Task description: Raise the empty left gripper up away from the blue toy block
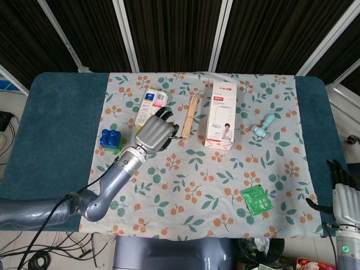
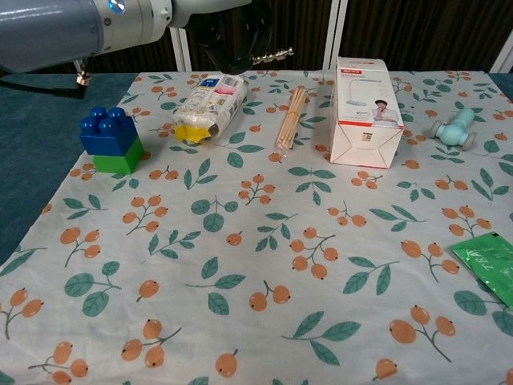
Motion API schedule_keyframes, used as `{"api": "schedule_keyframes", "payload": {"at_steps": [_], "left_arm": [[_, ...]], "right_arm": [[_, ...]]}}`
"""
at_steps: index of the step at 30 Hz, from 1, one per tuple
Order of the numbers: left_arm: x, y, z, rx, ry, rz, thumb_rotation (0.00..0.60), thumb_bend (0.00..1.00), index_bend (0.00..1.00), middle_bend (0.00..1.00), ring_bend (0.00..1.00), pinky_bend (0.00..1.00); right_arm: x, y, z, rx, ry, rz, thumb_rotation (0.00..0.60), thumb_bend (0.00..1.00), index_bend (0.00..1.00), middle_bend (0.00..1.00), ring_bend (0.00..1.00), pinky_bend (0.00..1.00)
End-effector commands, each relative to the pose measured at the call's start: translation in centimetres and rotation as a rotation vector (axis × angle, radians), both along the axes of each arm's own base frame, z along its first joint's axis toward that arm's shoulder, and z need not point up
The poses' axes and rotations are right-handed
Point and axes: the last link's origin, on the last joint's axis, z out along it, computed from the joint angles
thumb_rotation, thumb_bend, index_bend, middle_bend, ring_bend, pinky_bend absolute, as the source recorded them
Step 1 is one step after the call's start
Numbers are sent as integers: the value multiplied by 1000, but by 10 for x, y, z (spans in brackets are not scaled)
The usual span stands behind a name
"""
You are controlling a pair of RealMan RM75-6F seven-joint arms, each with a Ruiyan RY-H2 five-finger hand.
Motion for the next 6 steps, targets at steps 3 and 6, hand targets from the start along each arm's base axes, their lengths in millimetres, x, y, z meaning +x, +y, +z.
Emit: {"api": "schedule_keyframes", "payload": {"at_steps": [3,6], "left_arm": [[26,3,-4,13,-26,-11,600,420,532,557,171,136],[34,4,-4,24,-25,-18,600,420,532,556,171,136]], "right_arm": [[0,0,0,1,0,-1,600,16,29,55,114,141],[0,-1,0,1,-1,-2,600,16,29,55,114,141]]}}
